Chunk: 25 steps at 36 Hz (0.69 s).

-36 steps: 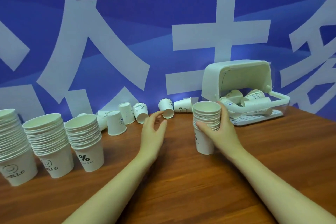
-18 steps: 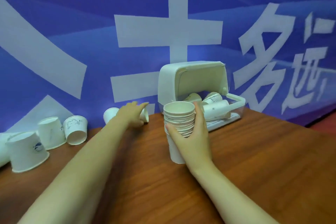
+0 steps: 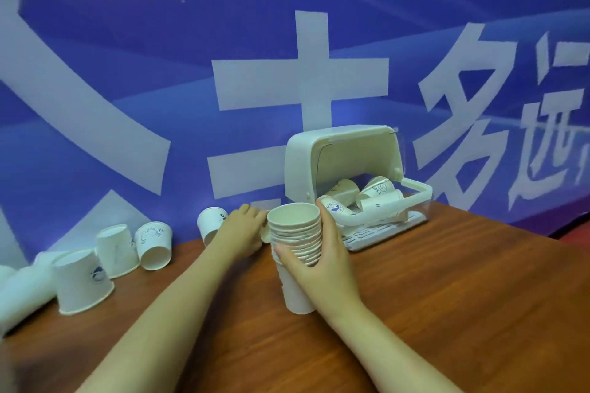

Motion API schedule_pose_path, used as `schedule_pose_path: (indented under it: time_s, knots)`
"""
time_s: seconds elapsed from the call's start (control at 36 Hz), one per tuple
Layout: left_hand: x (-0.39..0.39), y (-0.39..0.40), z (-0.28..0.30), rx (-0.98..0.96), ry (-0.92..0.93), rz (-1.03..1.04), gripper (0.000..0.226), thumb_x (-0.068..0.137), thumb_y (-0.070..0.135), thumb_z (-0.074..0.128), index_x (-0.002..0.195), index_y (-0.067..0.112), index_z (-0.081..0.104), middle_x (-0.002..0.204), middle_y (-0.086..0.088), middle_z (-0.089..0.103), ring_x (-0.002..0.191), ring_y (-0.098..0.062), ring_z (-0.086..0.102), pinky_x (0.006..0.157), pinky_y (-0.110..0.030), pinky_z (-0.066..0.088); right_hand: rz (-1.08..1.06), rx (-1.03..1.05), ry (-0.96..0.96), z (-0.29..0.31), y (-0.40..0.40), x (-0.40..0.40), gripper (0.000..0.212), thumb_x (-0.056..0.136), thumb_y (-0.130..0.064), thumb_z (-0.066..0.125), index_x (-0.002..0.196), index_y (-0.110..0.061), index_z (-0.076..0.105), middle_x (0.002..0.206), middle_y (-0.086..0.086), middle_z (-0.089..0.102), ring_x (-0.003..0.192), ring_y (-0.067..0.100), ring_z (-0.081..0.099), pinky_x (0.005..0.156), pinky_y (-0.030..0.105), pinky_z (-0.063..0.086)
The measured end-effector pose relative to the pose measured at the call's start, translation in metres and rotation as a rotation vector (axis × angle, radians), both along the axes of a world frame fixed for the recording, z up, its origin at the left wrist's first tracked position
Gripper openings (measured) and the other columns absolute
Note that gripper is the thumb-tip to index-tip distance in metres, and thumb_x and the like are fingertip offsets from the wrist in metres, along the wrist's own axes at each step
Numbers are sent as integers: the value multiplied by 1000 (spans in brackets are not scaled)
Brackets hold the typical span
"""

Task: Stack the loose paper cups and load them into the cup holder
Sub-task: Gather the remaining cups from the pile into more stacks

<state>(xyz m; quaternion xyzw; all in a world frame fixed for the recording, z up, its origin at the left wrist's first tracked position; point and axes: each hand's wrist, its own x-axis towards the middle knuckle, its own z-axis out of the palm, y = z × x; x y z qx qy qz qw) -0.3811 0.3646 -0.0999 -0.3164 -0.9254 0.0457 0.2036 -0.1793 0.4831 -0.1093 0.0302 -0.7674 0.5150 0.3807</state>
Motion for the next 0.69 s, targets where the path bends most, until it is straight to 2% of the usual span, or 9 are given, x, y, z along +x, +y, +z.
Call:
schedule_pose_path:
  time_s: [0.08, 0.14, 0.22, 0.28, 0.39, 0.53, 0.58, 0.64, 0.69]
  knots:
    - [3, -2, -3, 87, -37, -32, 35, 84, 39, 54, 117, 27, 56, 115, 3, 56, 103, -19, 54, 80, -26, 42, -18, -17, -5, -1, 4, -2, 97, 67, -61, 69, 149, -27, 30, 145, -14, 46, 132, -2, 42, 106, 20, 41]
    - [7, -4, -3, 159, -107, -62, 39, 82, 45, 56, 117, 31, 53, 113, 7, 51, 97, -14, 54, 79, -26, 46, -32, -24, -9, -1, 6, -3, 96, 67, -61, 70, 148, -29, 30, 145, -14, 46, 131, -2, 43, 103, 14, 39]
    - [8, -5, -4, 220, -118, -102, 53, 77, 52, 60, 126, 35, 49, 119, 11, 51, 103, -12, 51, 89, -31, 47, -45, -48, 1, 1, 8, -4, 96, 63, -67, 65, 146, -31, 32, 143, -16, 47, 128, -5, 44, 98, 8, 37]
    - [10, -4, -5, 228, -90, -126, 59, 74, 58, 60, 128, 37, 48, 121, 12, 55, 102, -13, 49, 90, -32, 45, -60, -79, 22, 1, 10, -6, 97, 62, -68, 64, 145, -28, 35, 142, -13, 49, 127, -1, 47, 101, 14, 40]
    - [20, -3, -7, 326, -92, -111, 68, 75, 59, 65, 135, 33, 48, 118, 7, 61, 102, -19, 50, 86, -33, 43, -91, -140, 50, 2, 19, -11, 98, 62, -70, 64, 144, -24, 39, 137, -7, 54, 125, 9, 53, 101, 36, 47]
    - [42, -10, -8, 444, -207, -121, 64, 81, 52, 67, 138, 34, 43, 124, 6, 51, 115, -16, 52, 93, -29, 42, -112, -235, 45, 5, 27, -14, 94, 61, -71, 65, 140, -27, 41, 132, -7, 57, 120, 12, 56, 98, 41, 50]
    - [57, -15, 2, 615, -214, -124, 62, 82, 47, 68, 138, 34, 44, 127, 8, 49, 116, -11, 49, 94, -26, 39, -101, -263, 28, 4, 28, -14, 92, 61, -70, 66, 139, -29, 41, 131, -7, 58, 118, 11, 57, 98, 42, 50]
    - [72, -22, 20, 875, -228, -127, 61, 77, 49, 70, 132, 35, 47, 126, 9, 51, 112, -10, 51, 93, -27, 43, -72, -287, 13, 4, 27, -13, 89, 61, -67, 67, 138, -29, 42, 129, -8, 59, 116, 11, 58, 97, 43, 51]
    - [89, -31, 41, 1128, -251, -136, 58, 73, 50, 70, 124, 33, 48, 117, 6, 56, 99, -10, 57, 78, -20, 49, -13, -310, -1, 7, 20, -10, 86, 62, -63, 68, 138, -29, 43, 128, -9, 60, 114, 8, 59, 98, 39, 50]
